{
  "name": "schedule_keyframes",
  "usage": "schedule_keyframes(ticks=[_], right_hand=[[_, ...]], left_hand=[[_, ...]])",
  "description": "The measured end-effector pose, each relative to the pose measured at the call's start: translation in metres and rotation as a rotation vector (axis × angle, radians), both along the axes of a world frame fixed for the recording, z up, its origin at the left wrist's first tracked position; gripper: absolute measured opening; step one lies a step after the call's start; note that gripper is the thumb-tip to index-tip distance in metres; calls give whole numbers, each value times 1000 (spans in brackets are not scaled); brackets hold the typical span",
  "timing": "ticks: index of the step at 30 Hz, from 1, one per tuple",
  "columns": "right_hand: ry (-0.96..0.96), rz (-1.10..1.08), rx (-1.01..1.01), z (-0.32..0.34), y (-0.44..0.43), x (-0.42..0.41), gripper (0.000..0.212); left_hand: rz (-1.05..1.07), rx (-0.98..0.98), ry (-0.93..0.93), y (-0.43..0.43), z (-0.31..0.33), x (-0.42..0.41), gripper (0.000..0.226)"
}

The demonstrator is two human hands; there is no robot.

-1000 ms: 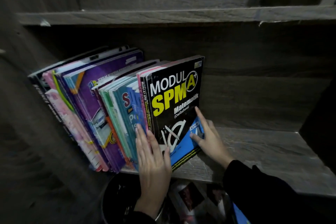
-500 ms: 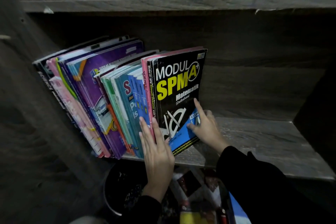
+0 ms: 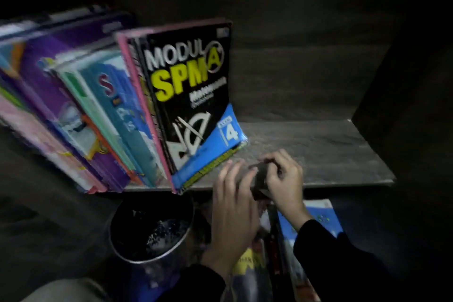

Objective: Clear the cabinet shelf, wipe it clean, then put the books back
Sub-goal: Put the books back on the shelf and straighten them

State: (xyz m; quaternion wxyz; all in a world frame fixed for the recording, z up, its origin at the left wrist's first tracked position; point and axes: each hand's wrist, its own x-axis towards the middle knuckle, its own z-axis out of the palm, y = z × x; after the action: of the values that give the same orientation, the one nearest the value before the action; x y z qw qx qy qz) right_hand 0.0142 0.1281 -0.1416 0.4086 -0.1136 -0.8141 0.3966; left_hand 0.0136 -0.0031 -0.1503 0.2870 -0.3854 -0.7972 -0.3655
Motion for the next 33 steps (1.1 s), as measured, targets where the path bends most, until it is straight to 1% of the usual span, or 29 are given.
schedule_keyframes(ticks=[3,5,7,8,9,11,12,13,14,15,17,18,20,21,23,24,26,27,29,31,33], right_hand=[[-68,-94,-4,-44,31,44,26],[-199,-193,-36,-78,56,74,26],[-446,-340,-91,-114,85,100,26],[-623,-398,-110,-131,99,110,26],[-805,-406,-95,-148,112,119,29],[-1119,-333,-55,-180,129,134,44],[-1229,-302,-46,-189,133,139,51],[-1284,-276,-89,-198,136,143,60],[-1310,-248,-138,-203,136,145,67],[-1305,-237,-159,-211,135,146,71],[-1318,-253,-142,-218,124,144,77],[-1326,-282,-131,-220,119,143,81],[-1303,-344,-127,-224,110,141,92],[-1289,-360,-122,-228,109,141,95],[-1323,-353,-105,-230,109,143,90],[-1347,-343,-104,-231,110,144,90],[-1348,-338,-116,-230,111,144,95],[-1337,-338,-130,-231,111,143,95],[-1309,-328,-175,-231,112,142,92],[-1259,-309,-274,-230,116,143,86],[-1209,-281,-351,-229,121,146,82]], left_hand=[[-94,-3,-148,35,-33,27,36],[-108,-102,-275,57,-62,42,40],[-88,-212,-467,76,-97,52,50],[-73,-227,-573,85,-115,56,57],[-51,-222,-676,92,-139,60,64],[-37,-166,-929,105,-170,65,76],[-41,-127,-1050,109,-181,66,77],[-40,-85,-1143,113,-189,66,75],[-28,-47,-1217,117,-199,65,73],[-2,-8,-1300,121,-213,65,77],[64,48,-1440,130,-231,64,87],[96,84,-1492,133,-243,65,84],[122,155,-1653,140,-247,68,68],[124,162,-1723,143,-249,69,62],[128,204,-1757,145,-255,71,68],[135,225,-1755,145,-261,71,65],[143,271,-1770,144,-266,71,43],[131,281,-1793,144,-266,70,36],[105,347,-1855,146,-262,68,33],[60,411,-1896,149,-257,66,27],[-13,397,-1869,151,-257,66,23]])
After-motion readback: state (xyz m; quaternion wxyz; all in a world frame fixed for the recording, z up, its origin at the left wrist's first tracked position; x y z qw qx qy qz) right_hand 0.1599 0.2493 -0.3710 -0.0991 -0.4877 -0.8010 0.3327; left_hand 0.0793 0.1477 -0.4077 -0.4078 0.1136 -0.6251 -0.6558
